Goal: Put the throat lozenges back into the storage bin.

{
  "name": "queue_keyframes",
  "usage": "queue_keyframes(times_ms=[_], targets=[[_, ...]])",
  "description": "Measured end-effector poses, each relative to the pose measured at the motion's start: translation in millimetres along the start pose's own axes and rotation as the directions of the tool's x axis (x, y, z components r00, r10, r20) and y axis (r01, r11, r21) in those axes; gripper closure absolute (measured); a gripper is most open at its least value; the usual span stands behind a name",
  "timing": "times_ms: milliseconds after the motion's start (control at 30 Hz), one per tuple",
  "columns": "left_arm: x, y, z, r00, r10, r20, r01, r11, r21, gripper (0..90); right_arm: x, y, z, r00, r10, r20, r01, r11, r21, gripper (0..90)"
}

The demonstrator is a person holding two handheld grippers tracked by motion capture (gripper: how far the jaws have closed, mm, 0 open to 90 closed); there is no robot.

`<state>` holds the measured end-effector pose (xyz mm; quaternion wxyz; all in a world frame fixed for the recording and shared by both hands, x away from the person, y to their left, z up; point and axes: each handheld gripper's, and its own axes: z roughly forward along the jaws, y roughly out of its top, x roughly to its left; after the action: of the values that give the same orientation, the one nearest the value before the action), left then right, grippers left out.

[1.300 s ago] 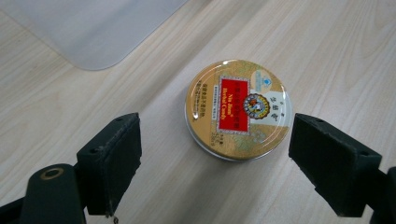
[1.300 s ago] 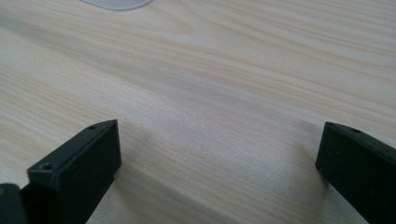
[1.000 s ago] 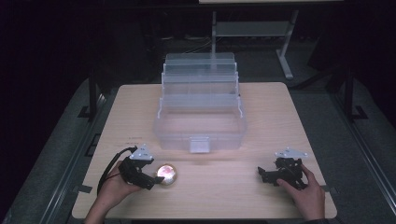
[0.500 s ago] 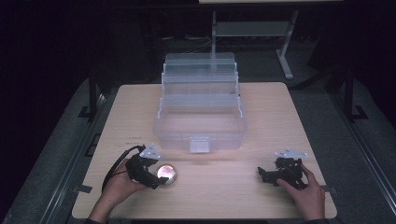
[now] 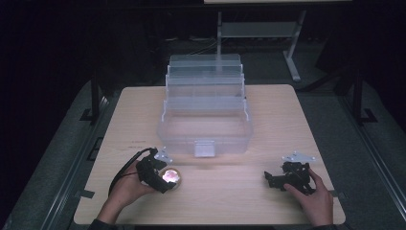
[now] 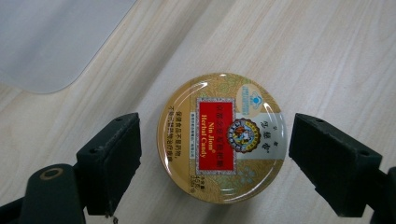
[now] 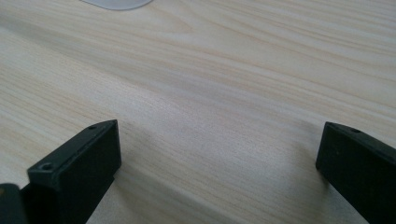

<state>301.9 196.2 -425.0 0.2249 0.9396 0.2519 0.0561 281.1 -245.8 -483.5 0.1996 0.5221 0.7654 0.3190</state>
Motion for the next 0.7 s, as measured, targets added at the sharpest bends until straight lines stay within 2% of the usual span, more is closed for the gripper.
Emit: queue_keyframes(times_ms=[233,500,700], targets=[[-0.8,7.1,6.8,0.9997,0.007,0.024,-0.008,0.9992,0.038,16.2,0.0,0.0,0.0,1.0,0.0,0.0,0.0,1.0,0.0,0.0],[-1.8,11.9,17.1,0.9997,0.015,0.02,-0.016,0.9966,0.081,16.2,0.0,0.0,0.0,1.0,0.0,0.0,0.0,1.0,0.0,0.0],[-3.4,15.9,21.7,0.9992,0.037,0.015,-0.039,0.9926,0.115,16.3,0.0,0.0,0.0,1.0,0.0,0.0,0.0,1.0,0.0,0.0]])
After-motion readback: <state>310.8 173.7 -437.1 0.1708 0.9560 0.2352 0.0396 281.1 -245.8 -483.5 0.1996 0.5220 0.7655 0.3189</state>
